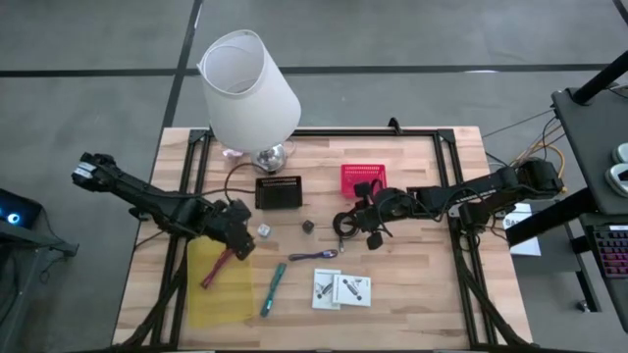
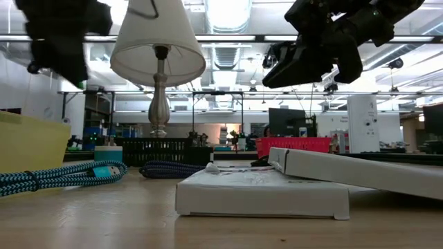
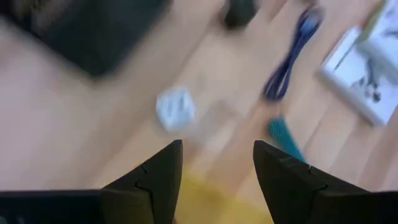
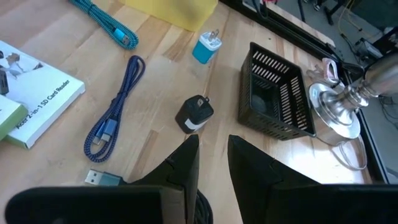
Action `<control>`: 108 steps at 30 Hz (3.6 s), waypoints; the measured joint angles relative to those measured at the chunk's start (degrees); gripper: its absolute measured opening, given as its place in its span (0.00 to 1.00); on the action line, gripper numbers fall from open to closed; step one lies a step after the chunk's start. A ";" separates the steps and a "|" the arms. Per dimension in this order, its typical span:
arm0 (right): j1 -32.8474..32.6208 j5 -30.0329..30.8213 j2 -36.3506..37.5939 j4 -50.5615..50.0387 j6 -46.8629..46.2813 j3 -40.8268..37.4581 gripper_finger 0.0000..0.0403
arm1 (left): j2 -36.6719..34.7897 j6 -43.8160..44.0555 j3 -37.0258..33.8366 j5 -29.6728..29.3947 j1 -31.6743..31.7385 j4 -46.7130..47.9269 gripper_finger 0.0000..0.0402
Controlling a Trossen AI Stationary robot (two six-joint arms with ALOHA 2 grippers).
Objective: Pick and place items into bin
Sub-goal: Put the black charger cable into the yellow bin
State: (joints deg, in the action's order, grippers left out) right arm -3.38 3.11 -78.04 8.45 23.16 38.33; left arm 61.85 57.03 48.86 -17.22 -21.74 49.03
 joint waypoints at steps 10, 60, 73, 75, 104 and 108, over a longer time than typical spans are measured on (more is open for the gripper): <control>0.02 0.00 0.00 0.00 -0.03 0.00 0.18 | 2.12 -37.18 -0.19 -15.30 0.00 -27.53 0.45; -0.02 -3.58 -0.53 -5.76 -1.19 -4.16 0.42 | 10.27 -64.73 -3.80 -29.74 -0.02 -51.70 0.45; 0.00 -3.54 -13.63 -1.52 -1.12 -2.78 0.42 | 10.22 -66.79 -3.87 -29.76 -0.02 -53.94 0.45; 0.02 -3.32 -14.94 -1.58 -1.11 -2.21 0.42 | 10.22 -66.79 -3.87 -29.76 -0.01 -54.00 0.45; 0.07 -0.20 -17.81 -2.21 -0.66 -0.20 0.28 | 10.22 -66.77 -3.93 -29.76 -0.02 -54.11 0.45; 0.07 0.55 -17.81 -2.22 -0.63 -0.20 0.23 | 10.22 -66.74 -3.93 -29.76 -0.02 -54.11 0.45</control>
State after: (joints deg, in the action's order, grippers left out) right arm -3.31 3.66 -95.85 6.22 22.53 38.13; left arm 72.07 -9.72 44.93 -46.98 -21.76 -5.08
